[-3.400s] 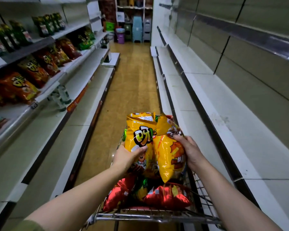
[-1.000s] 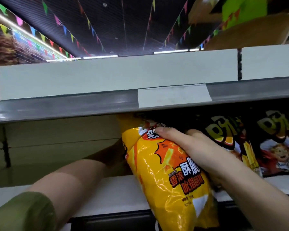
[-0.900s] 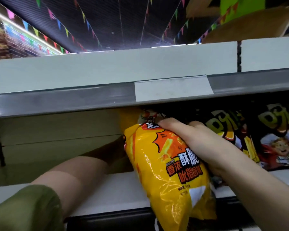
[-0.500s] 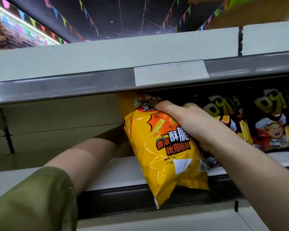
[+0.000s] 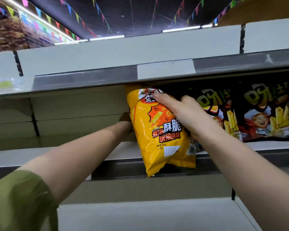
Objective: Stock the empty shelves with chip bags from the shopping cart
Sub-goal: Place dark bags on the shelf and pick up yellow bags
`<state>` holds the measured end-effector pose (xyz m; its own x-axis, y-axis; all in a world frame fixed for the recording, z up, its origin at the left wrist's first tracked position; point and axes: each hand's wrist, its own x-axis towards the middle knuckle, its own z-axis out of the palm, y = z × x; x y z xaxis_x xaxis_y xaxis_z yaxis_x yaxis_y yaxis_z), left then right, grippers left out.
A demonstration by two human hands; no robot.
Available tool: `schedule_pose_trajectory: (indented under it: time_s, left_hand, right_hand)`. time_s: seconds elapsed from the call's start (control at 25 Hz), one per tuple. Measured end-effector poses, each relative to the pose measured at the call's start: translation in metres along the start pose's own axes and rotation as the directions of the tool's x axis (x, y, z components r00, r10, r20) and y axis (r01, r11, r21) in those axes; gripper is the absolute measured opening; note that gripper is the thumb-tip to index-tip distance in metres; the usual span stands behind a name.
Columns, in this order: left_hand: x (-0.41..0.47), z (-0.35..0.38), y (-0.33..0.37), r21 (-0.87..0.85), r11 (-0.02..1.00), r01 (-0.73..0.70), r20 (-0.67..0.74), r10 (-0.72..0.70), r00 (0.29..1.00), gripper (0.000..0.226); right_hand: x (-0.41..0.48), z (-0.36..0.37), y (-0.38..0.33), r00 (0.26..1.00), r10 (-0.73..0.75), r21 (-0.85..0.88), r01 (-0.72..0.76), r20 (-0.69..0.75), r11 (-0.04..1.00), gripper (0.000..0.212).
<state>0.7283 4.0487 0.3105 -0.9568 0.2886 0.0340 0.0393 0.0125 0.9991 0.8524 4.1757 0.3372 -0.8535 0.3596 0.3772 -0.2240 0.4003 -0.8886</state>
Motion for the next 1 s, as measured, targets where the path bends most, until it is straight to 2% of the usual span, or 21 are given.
schedule_pose_trajectory:
  time_s: [0.12,0.28,0.36,0.48,0.56,0.68,0.8,0.88,0.96,1.0]
  left_hand:
    - [-0.026,0.004,-0.003,0.008,0.997,-0.079,0.014,0.079,0.997,0.018]
    - [-0.065,0.003,-0.011,0.009,0.993,-0.120,-0.053,0.120,0.991,0.037]
    - [-0.086,0.003,-0.014,0.008,0.990,-0.141,-0.092,0.141,0.986,0.020]
    - [-0.115,0.001,-0.018,-0.078,0.985,-0.153,-0.097,0.145,0.985,0.021]
    - [-0.133,0.003,-0.019,-0.080,0.984,-0.157,-0.043,0.154,0.987,0.027]
    - [-0.158,0.005,-0.020,-0.056,0.993,-0.103,0.071,0.106,0.992,0.048]
    - [-0.168,0.001,-0.024,-0.110,0.993,-0.032,0.162,0.050,0.986,0.088]
    - [-0.170,0.000,-0.025,-0.158,0.987,-0.006,0.236,0.043,0.971,0.105]
    - [-0.175,-0.003,-0.022,-0.179,0.984,-0.008,0.287,0.060,0.956,0.097]
    - [-0.177,-0.004,-0.021,-0.187,0.982,-0.016,0.294,0.072,0.953,0.089]
  right_hand:
    - [-0.011,0.000,0.003,1.000,-0.015,-0.019,0.015,-0.018,1.000,0.093]
    - [-0.028,-0.003,0.007,1.000,0.026,0.047,-0.026,-0.002,0.999,0.115]
    - [-0.033,-0.007,0.012,0.999,0.039,0.084,-0.039,0.000,0.996,0.120]
    - [-0.036,-0.010,0.019,0.998,0.054,0.148,-0.057,0.020,0.987,0.120]
    - [-0.040,-0.010,0.020,0.996,0.068,0.231,-0.081,0.065,0.970,0.112]
    - [-0.051,-0.010,0.024,0.960,0.110,0.442,-0.219,0.258,0.870,0.065]
    - [-0.060,-0.002,0.026,0.907,0.082,0.542,-0.317,0.412,0.779,0.063]
    - [-0.061,0.005,0.025,0.910,0.013,0.624,-0.295,0.415,0.724,0.062]
    - [-0.060,0.014,0.021,0.911,-0.051,0.670,-0.262,0.409,0.694,0.060]
    - [-0.060,0.017,0.018,0.914,-0.055,0.642,-0.237,0.401,0.729,0.058]
